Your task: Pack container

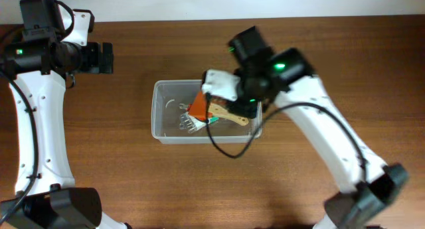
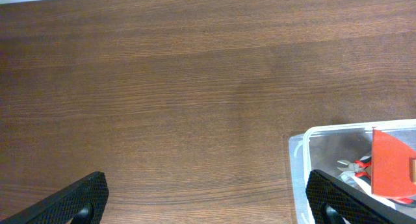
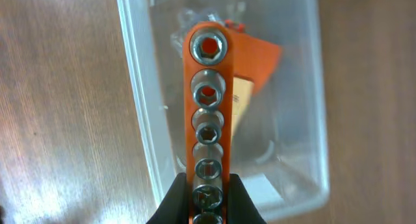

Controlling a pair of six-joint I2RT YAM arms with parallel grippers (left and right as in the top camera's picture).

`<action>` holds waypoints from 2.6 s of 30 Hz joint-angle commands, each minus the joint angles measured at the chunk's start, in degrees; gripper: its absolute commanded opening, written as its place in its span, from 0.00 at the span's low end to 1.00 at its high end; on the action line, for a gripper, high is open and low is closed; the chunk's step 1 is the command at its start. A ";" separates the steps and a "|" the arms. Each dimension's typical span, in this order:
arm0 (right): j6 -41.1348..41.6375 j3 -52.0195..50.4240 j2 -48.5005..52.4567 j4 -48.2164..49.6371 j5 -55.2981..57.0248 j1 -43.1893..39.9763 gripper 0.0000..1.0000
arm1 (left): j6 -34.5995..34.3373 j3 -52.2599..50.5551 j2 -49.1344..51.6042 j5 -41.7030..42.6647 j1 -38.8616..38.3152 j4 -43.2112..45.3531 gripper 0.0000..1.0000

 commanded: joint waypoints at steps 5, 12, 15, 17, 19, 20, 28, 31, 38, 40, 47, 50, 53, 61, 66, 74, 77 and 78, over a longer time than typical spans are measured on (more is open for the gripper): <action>-1.99 0.50 14.21 0.72 -0.85 0.33 0.04 | 0.94 0.02 -0.31 0.63 -0.02 -0.07 0.99; -0.81 0.50 21.57 1.18 -0.85 -0.07 0.04 | 0.94 0.02 -0.31 0.63 -0.02 -0.09 0.99; -0.42 0.52 21.92 1.53 -0.83 -0.31 0.35 | 0.94 0.02 -0.31 0.63 -0.02 -0.07 0.99; 0.04 0.55 21.88 1.51 -0.42 -0.61 0.56 | 0.94 0.04 -0.31 0.63 -0.02 -0.07 0.99; 2.62 0.83 21.64 1.55 0.87 -0.85 0.79 | 0.94 0.04 -0.31 0.63 -0.02 -0.09 0.99; 4.15 1.25 21.38 1.40 1.62 -1.01 0.84 | 0.94 0.04 -0.31 0.63 -0.02 -0.07 0.99; 13.29 12.76 13.53 -0.72 10.97 -5.38 0.99 | 2.34 0.04 -0.31 0.61 -0.13 0.07 0.99; 19.26 17.99 10.73 1.60 12.70 -10.82 0.99 | 5.31 0.02 -0.31 0.57 -1.60 0.11 0.99; 29.18 22.16 9.07 5.25 9.53 -26.08 0.99 | 9.79 0.04 -0.31 0.59 -6.88 1.11 0.99; 29.16 22.16 9.11 6.47 9.27 -29.40 0.99 | 9.79 0.02 -0.31 0.61 -7.04 3.04 0.99; 29.24 22.16 9.09 3.50 7.45 -37.94 0.99 | 9.73 0.04 -0.31 0.61 -7.06 12.33 0.99; 30.93 21.68 8.52 1.05 4.02 -41.13 0.99 | 9.33 0.02 -0.48 0.59 -7.04 8.37 0.99; 31.43 20.48 6.54 -1.07 2.51 -43.91 0.99 | 8.63 -1.42 -1.92 0.61 -7.06 6.32 0.99; 32.81 0.96 -10.58 6.51 2.34 -47.98 0.99 | 7.93 -19.06 -17.11 0.59 -7.04 15.47 0.99; 32.83 -18.51 -26.14 16.28 -0.92 -46.05 0.99 | 6.05 -35.43 -29.27 0.61 -7.06 23.89 0.99; 32.57 -47.12 -52.50 28.83 -0.42 -36.28 0.98 | 6.08 -58.45 -46.29 0.57 -7.06 37.77 0.99; 32.57 -55.19 -61.42 31.17 -0.28 -32.70 0.99 | 6.08 -65.20 -51.93 0.57 -7.04 41.83 0.99; 32.57 -57.40 -64.08 31.74 0.07 -31.87 0.99 | 6.08 -67.17 -53.55 0.55 -7.04 43.47 0.99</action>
